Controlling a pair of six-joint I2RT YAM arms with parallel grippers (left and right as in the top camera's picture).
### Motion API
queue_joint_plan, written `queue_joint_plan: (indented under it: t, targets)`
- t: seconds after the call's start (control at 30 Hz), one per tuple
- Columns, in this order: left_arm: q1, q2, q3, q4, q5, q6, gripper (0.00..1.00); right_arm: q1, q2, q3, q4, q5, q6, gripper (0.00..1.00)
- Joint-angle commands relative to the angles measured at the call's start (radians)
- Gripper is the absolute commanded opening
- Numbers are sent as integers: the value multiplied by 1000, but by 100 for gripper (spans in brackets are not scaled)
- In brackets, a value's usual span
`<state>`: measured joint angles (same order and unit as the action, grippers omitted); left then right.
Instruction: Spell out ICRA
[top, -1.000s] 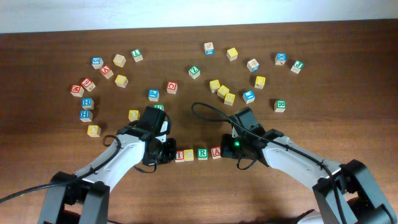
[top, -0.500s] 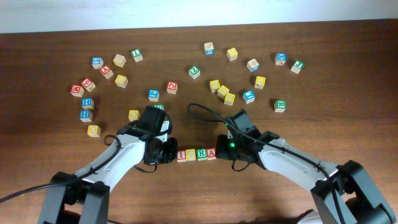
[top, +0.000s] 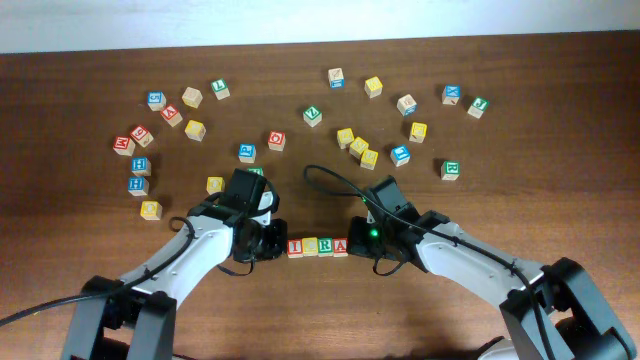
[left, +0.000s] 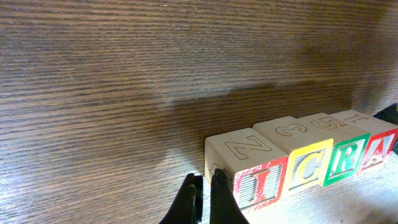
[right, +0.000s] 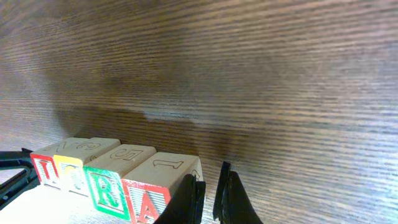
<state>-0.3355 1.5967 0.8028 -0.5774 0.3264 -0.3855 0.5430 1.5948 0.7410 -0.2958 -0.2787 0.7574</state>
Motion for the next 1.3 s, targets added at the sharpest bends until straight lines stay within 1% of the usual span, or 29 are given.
queue_joint_plan:
  t: [0.0,0.3,0.43,1.27]
  targets:
    - [-5,-2,-6,18,26,21,0,7,14,0,-3,-18,38,4]
    - [-5,-2,-6,18,26,20,0,6,14,0,7,32,34,4]
    - [-5,-2,-6,19,-5,20,1,6,14,0,-11,32,33,4]
    - [-5,-2,-6,19,-13,20,1,6,14,0,-14,29,33,4]
